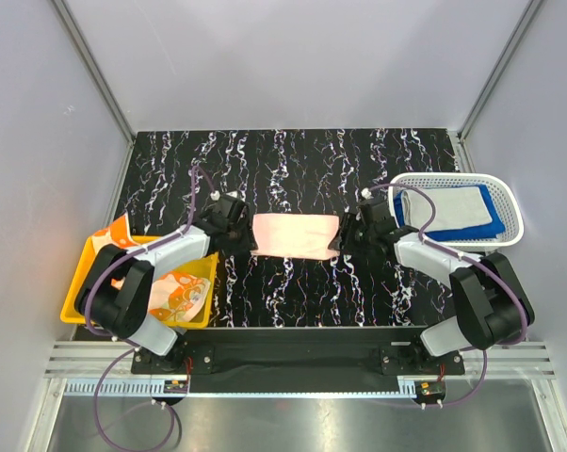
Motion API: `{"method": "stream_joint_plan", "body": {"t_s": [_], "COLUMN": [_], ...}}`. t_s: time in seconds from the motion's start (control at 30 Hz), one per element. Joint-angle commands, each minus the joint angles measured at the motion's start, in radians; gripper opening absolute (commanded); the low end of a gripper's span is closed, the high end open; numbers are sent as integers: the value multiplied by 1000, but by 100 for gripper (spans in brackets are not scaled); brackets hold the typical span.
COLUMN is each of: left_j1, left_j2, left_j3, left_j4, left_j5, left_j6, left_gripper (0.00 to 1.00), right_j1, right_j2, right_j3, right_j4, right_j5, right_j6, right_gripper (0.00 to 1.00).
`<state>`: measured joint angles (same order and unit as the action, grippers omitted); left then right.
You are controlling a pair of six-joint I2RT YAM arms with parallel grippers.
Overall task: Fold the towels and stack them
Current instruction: Neatly place the folded towel into the bin
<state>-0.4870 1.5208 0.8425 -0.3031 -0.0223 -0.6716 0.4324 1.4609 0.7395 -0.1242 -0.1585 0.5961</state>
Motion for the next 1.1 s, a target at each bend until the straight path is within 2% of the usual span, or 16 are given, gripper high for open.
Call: {"method": "stream_joint_plan", "body": {"t_s": [0.0,0.27,0.8,0.87,0.9,1.07], "left_j1": [1,2,2,2,4,5], "left_j2": [7,32,36,35,33,30], "left_j3": [-22,-42,-79,-77,-76,-62], "left_j4": [79,116,154,151,151,134], "left_j5": [16,16,15,15,15,9], "left_j6": [-36,-49,-66,-66,-66,-54], "left_gripper": [47,43,29,27,23,16], "right_j1": [9,9,9,9,9,9], "right_j2": [-10,24,36,39,39,42], "right_j3": [-17,-51,-92,-89,-86,-81], "right_j4": [37,80,147,147,147,149], "right_j5": [36,24,40,40,40,39], "right_j6": [47,77,100,99,97,97], "right_gripper": [55,54,40,38,37,25]}}
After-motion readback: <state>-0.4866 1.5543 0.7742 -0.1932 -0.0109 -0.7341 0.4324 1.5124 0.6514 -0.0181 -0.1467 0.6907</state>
